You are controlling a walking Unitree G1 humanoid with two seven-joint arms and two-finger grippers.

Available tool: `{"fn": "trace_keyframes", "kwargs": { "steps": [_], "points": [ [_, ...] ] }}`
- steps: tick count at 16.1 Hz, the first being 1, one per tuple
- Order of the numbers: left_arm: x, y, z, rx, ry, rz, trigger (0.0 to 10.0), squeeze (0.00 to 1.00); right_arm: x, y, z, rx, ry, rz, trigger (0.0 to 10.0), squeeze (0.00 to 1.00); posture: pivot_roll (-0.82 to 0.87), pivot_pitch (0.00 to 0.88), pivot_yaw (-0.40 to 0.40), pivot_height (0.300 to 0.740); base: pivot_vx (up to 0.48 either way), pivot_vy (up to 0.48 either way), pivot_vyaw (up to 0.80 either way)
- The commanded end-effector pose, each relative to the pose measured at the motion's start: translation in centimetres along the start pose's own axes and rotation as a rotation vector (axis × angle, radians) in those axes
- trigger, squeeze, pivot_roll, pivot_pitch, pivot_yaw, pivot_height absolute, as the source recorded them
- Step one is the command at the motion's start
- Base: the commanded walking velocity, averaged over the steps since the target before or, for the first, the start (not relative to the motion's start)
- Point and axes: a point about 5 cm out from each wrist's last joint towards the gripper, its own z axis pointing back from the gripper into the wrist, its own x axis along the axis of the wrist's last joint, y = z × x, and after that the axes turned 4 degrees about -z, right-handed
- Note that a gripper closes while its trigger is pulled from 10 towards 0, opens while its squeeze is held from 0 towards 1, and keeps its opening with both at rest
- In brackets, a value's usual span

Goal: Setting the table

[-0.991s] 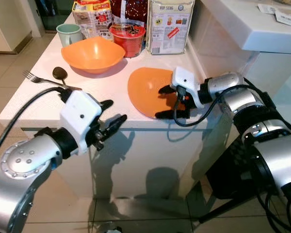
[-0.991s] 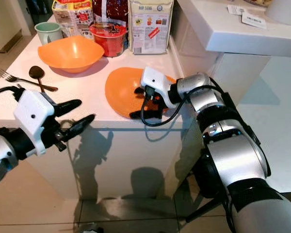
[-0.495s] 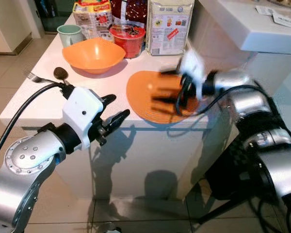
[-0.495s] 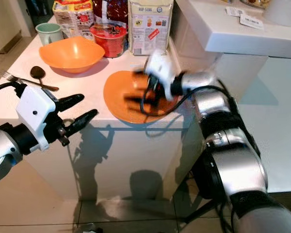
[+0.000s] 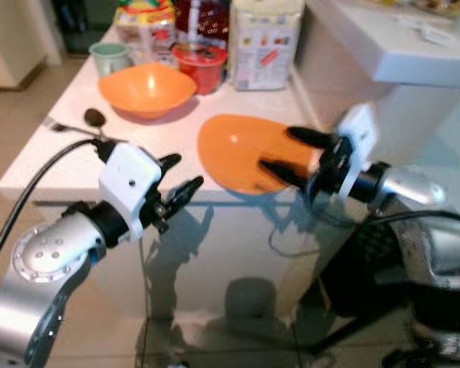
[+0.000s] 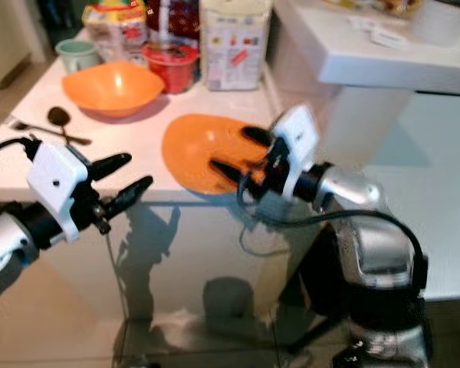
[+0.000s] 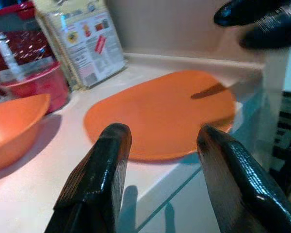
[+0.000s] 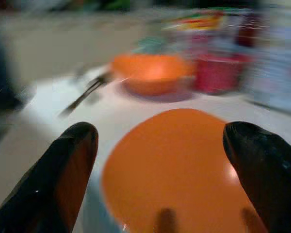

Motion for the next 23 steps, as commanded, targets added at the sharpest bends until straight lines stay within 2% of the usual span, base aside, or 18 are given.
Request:
{"fn": "trace_keyframes", "kwargs": {
  "steps": [1, 2, 3, 5, 6, 7, 10, 17, 22, 23],
  "points": [
    [0.1, -0.8, -0.2, -0.023, -0.018, 0.015, 10.0, 0.0, -0.4, -0.9, 1.1, -0.181, 0.028, -0.097, 10.0, 1.0, 0.05, 0.0, -0.055, 0.74, 0.0, 0.0, 0.0],
    [0.1, -0.9, -0.3, -0.025, -0.021, 0.021, 10.0, 0.0, -0.6, -0.8, 1.3, -0.205, 0.034, -0.116, 10.0, 1.0, 0.05, 0.0, -0.055, 0.74, 0.0, 0.0, 0.0],
    [-0.1, -1.2, -0.6, -0.028, -0.019, 0.026, 10.0, 0.0, -1.6, -0.7, 1.5, -0.299, 0.075, -0.143, 10.0, 1.0, 0.05, 0.0, -0.053, 0.74, 0.0, 0.0, 0.0],
    [-0.2, -1.4, -0.6, -0.034, -0.017, 0.028, 10.0, 0.0, -2.8, -0.3, 1.7, -0.407, 0.144, -0.201, 10.0, 1.0, 0.05, 0.0, -0.055, 0.74, 0.0, 0.0, 0.0],
    [-0.2, -1.4, -0.4, -0.038, -0.012, 0.027, 10.0, 0.0, -3.4, -0.2, 1.6, -0.455, 0.193, -0.275, 10.0, 0.25, 0.06, 0.0, -0.061, 0.74, 0.0, 0.0, 0.0],
    [-0.2, -1.4, -0.3, -0.038, -0.01, 0.026, 10.0, 0.0, -3.5, -0.2, 1.5, -0.467, 0.207, -0.298, 10.0, 0.0, 0.06, 0.0, -0.065, 0.74, 0.0, 0.0, 0.0],
    [-0.4, -1.2, 0.0, -0.028, -0.001, 0.023, 10.0, 0.0, -4.0, -0.6, 0.6, -0.51, 0.231, -0.394, 10.0, 0.0, 0.07, 0.0, -0.079, 0.74, 0.0, 0.0, 0.0],
    [0.0, -1.3, -0.3, -0.034, -0.015, 0.015, 10.0, 0.0, -5.4, -2.9, -1.6, -0.629, 0.235, -0.447, 10.0, 0.0, 0.08, 0.0, -0.085, 0.74, 0.0, 0.0, 0.0],
    [0.1, -1.4, -0.2, -0.045, -0.022, 0.014, 10.0, 0.0, -5.3, -2.6, -3.4, -0.584, 0.217, -0.502, 10.0, 0.0, 0.08, 0.0, -0.08, 0.74, 0.0, 0.0, 0.0],
    [0.2, -1.5, -0.2, -0.046, -0.025, 0.011, 10.0, 0.0, -5.1, -2.2, -4.4, -0.549, 0.218, -0.503, 10.0, 0.0, 0.08, 0.0, -0.08, 0.74, 0.0, 0.0, 0.0]
  ]
}}
